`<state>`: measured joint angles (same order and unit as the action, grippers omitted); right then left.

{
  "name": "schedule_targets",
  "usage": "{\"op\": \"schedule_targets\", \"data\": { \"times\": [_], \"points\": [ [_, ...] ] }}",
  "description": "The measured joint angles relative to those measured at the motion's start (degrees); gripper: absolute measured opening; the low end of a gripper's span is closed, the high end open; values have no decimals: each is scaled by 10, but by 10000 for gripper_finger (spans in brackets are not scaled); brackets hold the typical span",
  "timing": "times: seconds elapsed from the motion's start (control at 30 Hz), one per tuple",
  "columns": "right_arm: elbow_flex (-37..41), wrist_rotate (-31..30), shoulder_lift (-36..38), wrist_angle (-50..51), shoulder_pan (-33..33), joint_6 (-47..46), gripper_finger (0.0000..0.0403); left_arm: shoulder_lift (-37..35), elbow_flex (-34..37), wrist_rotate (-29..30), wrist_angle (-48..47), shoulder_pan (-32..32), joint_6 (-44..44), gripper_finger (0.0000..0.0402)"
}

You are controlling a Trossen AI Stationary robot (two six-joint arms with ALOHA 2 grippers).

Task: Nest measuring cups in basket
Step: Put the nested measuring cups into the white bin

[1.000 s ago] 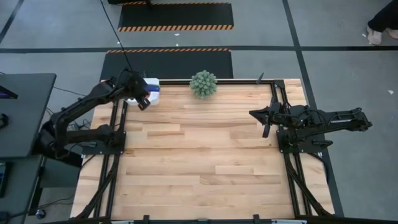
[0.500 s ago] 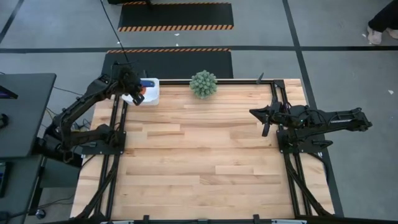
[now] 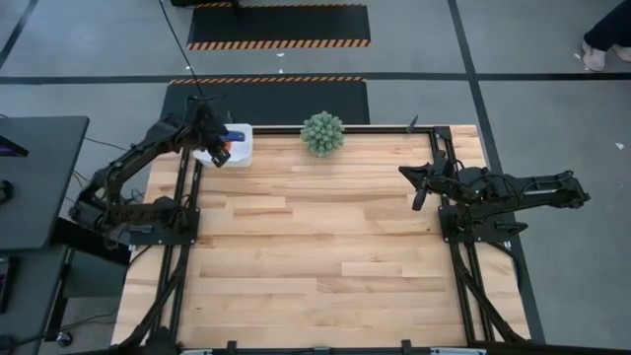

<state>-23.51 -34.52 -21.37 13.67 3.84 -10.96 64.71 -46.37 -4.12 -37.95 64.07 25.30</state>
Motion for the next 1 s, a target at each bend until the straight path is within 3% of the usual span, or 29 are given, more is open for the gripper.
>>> {"op": "schedule_targets", "data": {
  "times": [0.57,1.0],
  "points": [
    [0,0,0,1,0,0,14,138,0,31,70,0,-6,101],
    [0,0,0,-17,0,0,14,164,0,77,75,0,-39,123]
  ]
}}
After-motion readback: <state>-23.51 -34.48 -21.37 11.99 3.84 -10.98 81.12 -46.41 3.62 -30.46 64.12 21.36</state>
